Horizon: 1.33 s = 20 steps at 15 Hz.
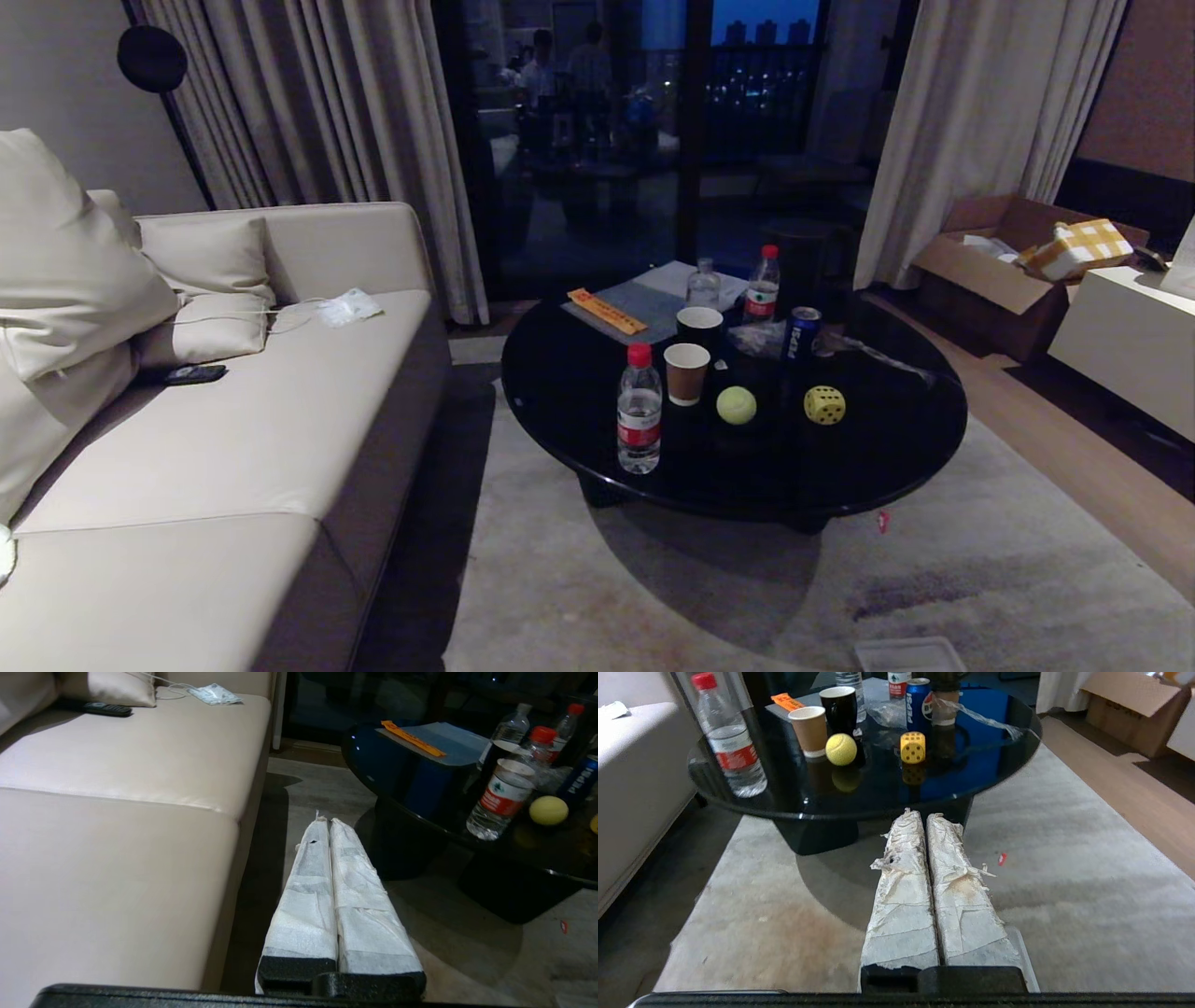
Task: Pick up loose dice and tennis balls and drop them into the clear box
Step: Pick up toys out of the box
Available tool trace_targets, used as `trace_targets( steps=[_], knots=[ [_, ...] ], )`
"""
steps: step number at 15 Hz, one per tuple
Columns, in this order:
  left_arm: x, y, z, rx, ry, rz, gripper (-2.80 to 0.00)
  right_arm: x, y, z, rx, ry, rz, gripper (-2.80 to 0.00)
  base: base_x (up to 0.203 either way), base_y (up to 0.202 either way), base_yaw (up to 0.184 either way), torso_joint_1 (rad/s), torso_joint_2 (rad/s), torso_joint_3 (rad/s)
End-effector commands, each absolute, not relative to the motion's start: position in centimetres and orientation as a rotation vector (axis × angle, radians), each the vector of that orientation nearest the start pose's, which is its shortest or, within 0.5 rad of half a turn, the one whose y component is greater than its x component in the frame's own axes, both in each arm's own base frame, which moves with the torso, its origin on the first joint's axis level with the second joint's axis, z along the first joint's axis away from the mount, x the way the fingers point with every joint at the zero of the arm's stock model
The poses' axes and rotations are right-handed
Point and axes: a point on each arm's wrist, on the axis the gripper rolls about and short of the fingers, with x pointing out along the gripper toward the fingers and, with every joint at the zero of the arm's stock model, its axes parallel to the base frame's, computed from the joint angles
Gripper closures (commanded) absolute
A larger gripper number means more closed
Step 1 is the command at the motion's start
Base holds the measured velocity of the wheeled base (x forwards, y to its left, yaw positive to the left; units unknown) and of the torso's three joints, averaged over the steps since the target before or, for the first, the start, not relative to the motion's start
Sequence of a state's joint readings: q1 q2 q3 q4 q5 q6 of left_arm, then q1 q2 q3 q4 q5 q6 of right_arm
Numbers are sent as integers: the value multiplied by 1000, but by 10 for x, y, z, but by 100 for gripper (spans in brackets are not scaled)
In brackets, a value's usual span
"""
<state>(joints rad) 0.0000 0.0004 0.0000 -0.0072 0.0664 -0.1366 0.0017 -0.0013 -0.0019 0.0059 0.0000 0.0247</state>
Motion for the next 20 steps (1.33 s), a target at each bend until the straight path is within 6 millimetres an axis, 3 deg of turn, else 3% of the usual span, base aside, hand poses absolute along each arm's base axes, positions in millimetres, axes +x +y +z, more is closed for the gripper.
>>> trace_targets(
  steps=[1,20],
  knots=[
    [-23,1,76,-138,-12,65,0,-23,0,75,26,5,0,0,183,0,-4,2,2,2],
    [-23,2,76,-138,-12,67,0,-23,0,75,26,4,1,0,173,0,-1,2,2,3]
  ],
)
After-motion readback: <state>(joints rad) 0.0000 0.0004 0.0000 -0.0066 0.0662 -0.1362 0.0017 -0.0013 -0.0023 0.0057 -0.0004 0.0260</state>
